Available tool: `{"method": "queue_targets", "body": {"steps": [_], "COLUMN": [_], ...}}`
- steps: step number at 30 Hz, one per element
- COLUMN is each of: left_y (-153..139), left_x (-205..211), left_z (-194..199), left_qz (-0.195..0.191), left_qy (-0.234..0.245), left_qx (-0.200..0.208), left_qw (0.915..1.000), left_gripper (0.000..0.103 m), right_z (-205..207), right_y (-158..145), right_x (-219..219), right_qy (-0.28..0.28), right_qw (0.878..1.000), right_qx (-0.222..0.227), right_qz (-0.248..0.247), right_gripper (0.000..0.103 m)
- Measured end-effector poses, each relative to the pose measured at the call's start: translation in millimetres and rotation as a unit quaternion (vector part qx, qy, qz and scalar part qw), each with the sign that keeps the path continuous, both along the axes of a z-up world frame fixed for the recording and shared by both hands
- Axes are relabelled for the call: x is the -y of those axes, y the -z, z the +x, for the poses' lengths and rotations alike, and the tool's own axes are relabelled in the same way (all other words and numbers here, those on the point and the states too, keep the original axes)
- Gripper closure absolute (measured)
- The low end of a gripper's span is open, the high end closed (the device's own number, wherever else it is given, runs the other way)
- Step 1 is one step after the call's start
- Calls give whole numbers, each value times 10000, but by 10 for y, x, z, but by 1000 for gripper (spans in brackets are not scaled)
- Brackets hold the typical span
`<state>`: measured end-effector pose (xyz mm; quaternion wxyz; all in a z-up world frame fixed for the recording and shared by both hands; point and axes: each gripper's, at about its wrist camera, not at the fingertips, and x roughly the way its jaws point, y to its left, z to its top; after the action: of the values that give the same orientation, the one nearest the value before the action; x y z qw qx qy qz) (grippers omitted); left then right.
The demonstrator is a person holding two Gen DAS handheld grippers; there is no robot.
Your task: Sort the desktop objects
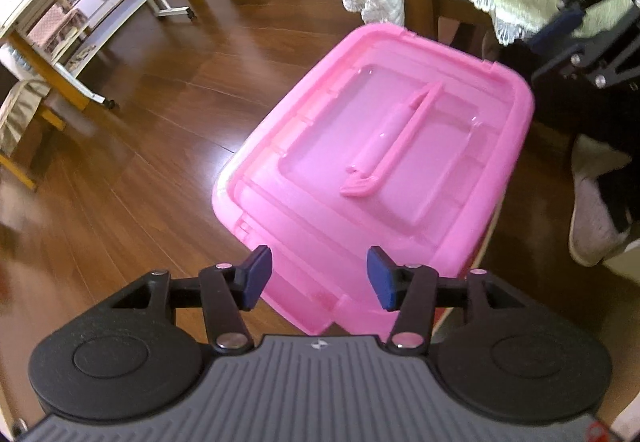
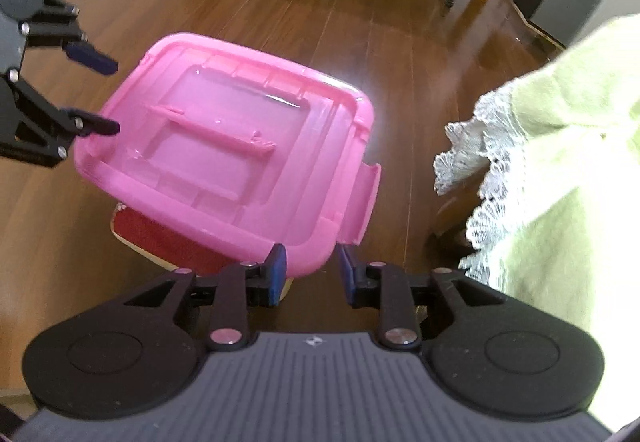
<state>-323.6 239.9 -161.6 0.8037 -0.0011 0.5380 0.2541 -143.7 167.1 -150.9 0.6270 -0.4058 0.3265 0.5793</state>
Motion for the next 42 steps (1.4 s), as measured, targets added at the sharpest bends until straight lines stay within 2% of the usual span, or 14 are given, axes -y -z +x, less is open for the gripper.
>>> {"method": "queue_targets", "body": {"steps": [4,6,8,10,12,14,18,25,30,35,42], "left_y": [-138,-204,-259,-307,-357,-398,-444,-404,-430,-458,-472], "left_x": [133,224,314,414,531,648,826,964,964,1064,1188], "left_z": [-54,-77,-104,-124,-159,-193,-252,-287,-270,-252,-263], "left_qz": [-36,-19,-25,-85,-115,-165,-375,-578,-779,-651,-589], "left_qy": [-212,-298,-375,-465,-589,-692,-972,-1525,-1665,-1745,-1936], "left_qx": [287,445,549,648,799,908,1107,1128,1227,1160,1145], "left_qw": [9994,9986,9978,9968,9950,9933,9884,9801,9753,9756,9726], "left_gripper": [35,23,22,15,8,4,3,1,1,1,1], "right_z": [-7,-9,-19,-43,-65,-77,-79,-105,-107,-131,-110], "right_y": [-140,-213,-270,-318,-345,-352,-316,-265,-257,-196,-168], "right_x": [169,255,336,418,491,575,738,879,925,962,1047], "right_qy": [400,640,845,983,1079,1190,1367,1493,1559,1600,1682], "right_qw": [9985,9959,9928,9903,9886,9866,9826,9799,9781,9774,9752], "right_qx": [-327,-541,-708,-785,-799,-857,-1053,-1159,-1190,-1217,-1299], "right_qz": [186,330,471,593,677,715,692,633,696,656,617], "right_gripper": [75,70,68,64,53,50,37,30,25,18,16]}}
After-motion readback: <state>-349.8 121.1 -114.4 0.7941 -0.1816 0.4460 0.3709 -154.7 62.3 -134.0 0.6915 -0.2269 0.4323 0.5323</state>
